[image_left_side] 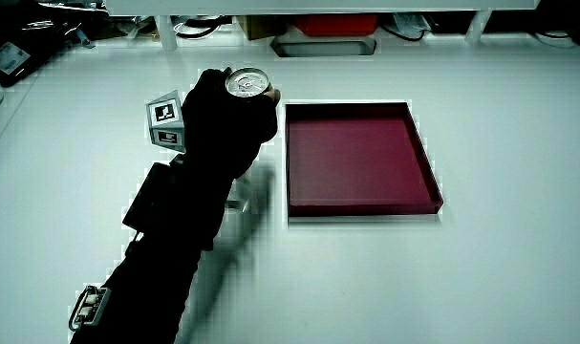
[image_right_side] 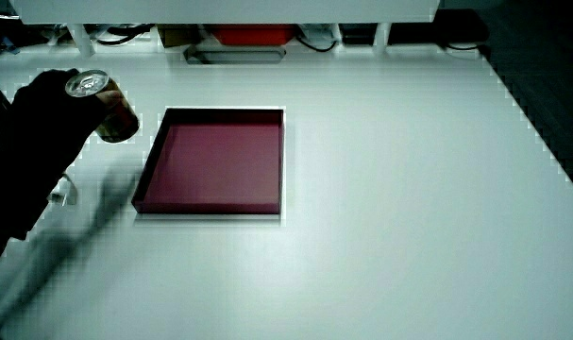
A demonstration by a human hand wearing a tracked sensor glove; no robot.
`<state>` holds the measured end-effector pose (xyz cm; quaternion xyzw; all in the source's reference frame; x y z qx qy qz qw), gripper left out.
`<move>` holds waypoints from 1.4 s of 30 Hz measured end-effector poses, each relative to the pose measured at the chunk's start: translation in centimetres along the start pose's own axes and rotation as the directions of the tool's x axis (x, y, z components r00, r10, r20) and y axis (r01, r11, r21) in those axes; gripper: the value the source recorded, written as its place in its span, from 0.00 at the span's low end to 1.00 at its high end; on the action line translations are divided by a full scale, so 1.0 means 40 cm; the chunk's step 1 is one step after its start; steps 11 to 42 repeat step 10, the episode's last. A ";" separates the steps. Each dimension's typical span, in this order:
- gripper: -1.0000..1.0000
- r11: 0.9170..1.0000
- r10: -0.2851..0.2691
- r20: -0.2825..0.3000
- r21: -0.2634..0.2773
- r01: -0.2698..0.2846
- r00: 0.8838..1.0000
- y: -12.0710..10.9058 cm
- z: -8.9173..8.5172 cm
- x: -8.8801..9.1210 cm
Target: Pick red bull from desk
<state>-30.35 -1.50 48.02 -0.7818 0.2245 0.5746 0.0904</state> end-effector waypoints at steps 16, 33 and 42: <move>1.00 0.967 -0.174 0.094 -0.174 0.188 0.980 -0.036 -0.033 0.137; 1.00 0.967 -0.174 0.094 -0.174 0.188 0.980 -0.036 -0.033 0.137; 1.00 0.967 -0.174 0.094 -0.174 0.188 0.980 -0.036 -0.033 0.137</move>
